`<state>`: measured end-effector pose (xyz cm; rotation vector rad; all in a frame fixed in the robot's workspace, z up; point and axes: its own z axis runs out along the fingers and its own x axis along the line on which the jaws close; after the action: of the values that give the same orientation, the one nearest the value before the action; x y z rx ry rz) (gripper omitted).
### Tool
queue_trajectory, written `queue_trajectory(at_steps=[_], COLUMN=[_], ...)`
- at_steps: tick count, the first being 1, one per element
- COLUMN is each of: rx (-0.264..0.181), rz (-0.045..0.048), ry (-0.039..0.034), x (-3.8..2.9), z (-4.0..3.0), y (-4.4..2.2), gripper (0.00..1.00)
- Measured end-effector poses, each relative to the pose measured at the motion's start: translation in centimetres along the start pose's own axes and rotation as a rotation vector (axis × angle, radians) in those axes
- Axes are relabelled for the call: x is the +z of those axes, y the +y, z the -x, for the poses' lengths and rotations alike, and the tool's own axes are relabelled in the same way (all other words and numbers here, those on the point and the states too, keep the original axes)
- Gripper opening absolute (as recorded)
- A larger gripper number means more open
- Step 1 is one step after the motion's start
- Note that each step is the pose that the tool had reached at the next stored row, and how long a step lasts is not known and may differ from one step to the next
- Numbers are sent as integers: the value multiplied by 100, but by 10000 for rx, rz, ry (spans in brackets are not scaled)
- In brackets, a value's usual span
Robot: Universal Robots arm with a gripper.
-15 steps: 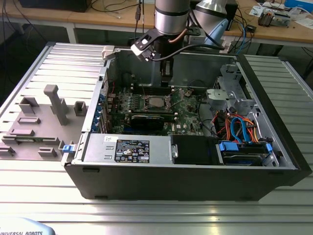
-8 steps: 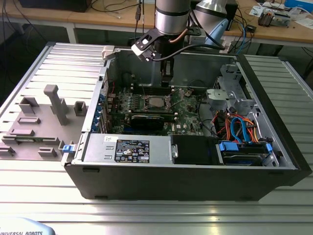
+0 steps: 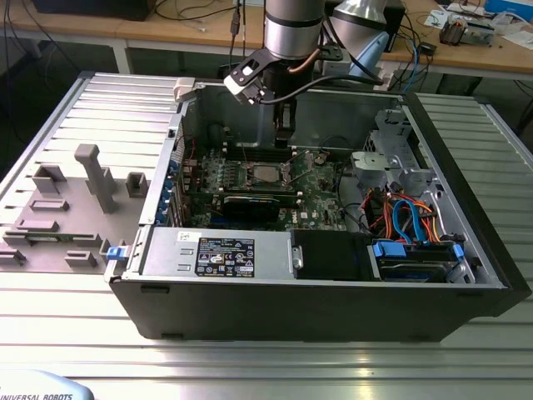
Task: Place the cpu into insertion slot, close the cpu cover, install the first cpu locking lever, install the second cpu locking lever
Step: 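Close the cpu cover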
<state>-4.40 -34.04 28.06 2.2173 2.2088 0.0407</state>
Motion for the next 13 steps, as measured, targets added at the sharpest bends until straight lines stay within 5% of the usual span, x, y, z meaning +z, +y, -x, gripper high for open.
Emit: queue_trajectory(at_steps=[13], rx=[0], rz=[0], ry=[0], x=[1], z=[0], y=[46], gripper=[11])
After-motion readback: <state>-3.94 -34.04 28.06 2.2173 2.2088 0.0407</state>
